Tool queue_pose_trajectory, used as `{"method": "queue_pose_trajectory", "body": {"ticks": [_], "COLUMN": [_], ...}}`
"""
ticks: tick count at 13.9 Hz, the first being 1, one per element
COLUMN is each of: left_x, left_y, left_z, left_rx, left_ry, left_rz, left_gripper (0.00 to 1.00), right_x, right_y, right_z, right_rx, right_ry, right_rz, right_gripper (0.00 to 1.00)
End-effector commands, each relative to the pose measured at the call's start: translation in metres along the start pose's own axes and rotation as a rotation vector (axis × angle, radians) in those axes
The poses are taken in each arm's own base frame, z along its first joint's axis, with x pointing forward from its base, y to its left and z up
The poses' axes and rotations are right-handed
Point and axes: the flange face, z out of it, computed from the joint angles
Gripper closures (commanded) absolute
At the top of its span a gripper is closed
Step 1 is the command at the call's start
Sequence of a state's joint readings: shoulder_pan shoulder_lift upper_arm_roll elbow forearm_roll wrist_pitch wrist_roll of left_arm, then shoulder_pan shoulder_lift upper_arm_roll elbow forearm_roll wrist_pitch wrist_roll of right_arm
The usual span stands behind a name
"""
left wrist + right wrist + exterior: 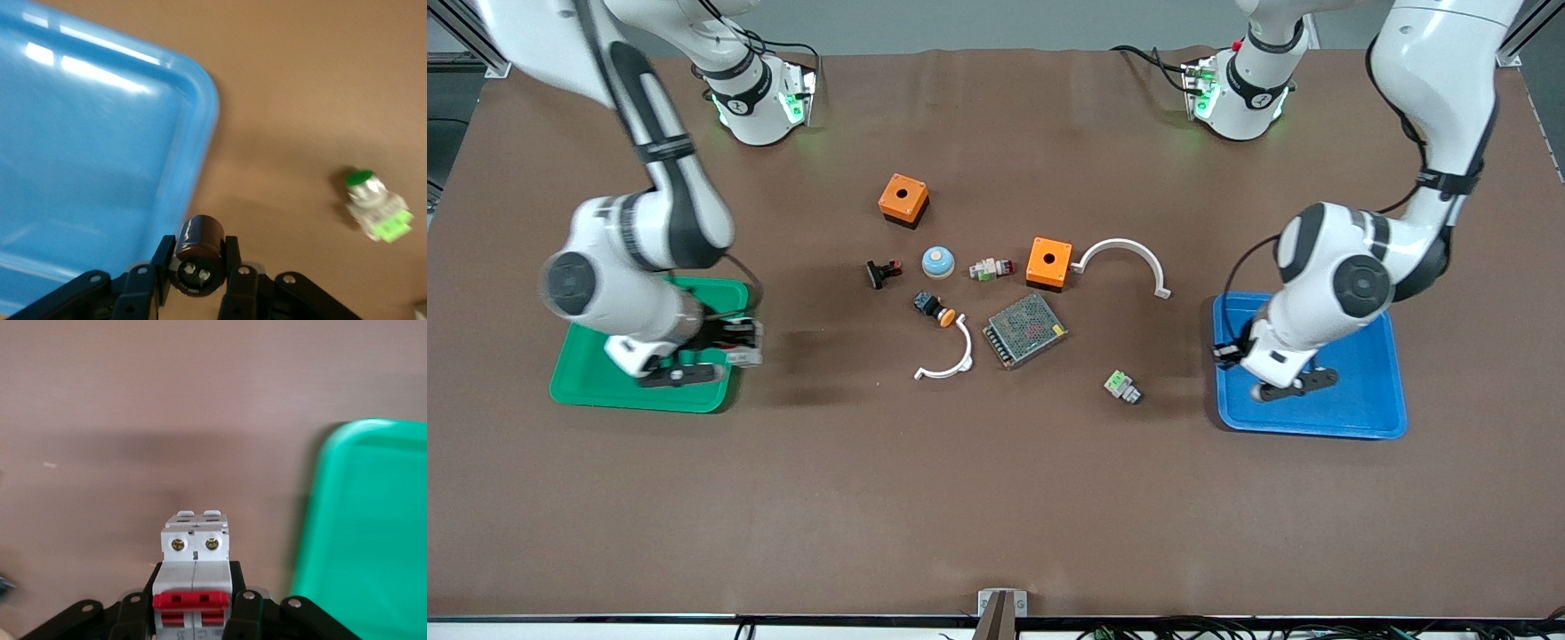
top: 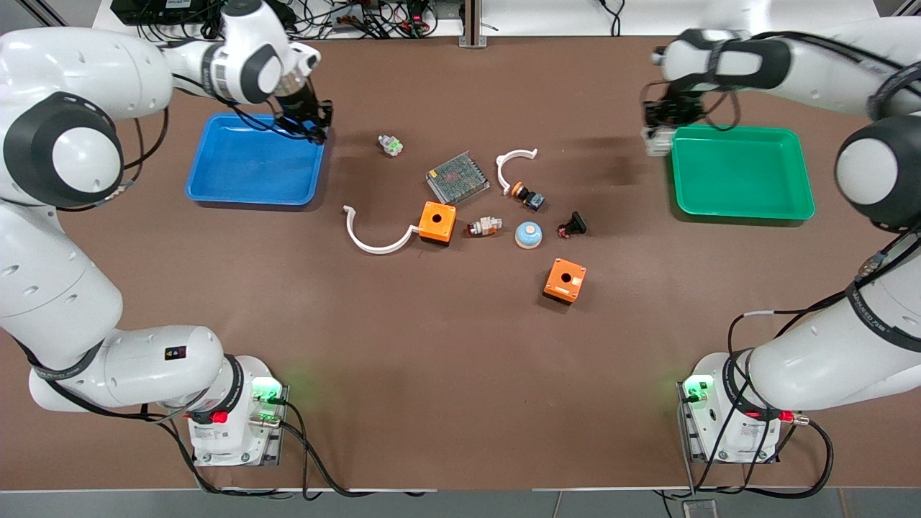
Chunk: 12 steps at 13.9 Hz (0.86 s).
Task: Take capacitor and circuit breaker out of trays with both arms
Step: 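Lift the breaker with the right gripper while the left gripper carries the capacitor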
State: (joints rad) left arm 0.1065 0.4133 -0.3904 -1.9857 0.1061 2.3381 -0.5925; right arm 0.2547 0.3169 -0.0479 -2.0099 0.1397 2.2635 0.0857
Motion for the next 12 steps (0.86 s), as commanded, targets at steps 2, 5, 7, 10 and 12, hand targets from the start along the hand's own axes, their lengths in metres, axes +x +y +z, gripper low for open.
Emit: {"method": "queue_pose_trajectory", "body": {"ticks": [2,5,7,10,12], "left_x": [-0.052,-0.084,-0.096,-0.110,-0.110], "left_y": [0.061,0.094,0.106,0.117,0.116], "left_z": [0.015,0.034,0.049,0.071,0.076], "left_rx": [0.037,0.049,0.050,0.045,0.048], "left_ry": [-0.013,-0.033,-0.046,-0.057,-0.064], "left_rz": [-0.084,-0.104,-0.118,-0.136,-0.139], "left_gripper": [1.00,1.00,1.00,0.99,0.94], "right_x": [-0.017,-0.020,-0.017,-0.011,-0.012], "right_y": [-0.098,-0.143,-0.161,-0.183,-0.194], "right_z": [0.022,0.044,0.059,0.078,0.089], "right_rx": [0.009,0.003,-0.002,-0.021,-0.034], "right_ry": [0.058,0.070,0.065,0.069,0.067], "right_rz": [0.108,0.201,0.249,0.313,0.310], "right_gripper": [1.00,1.00,1.00,1.00,1.00]}}
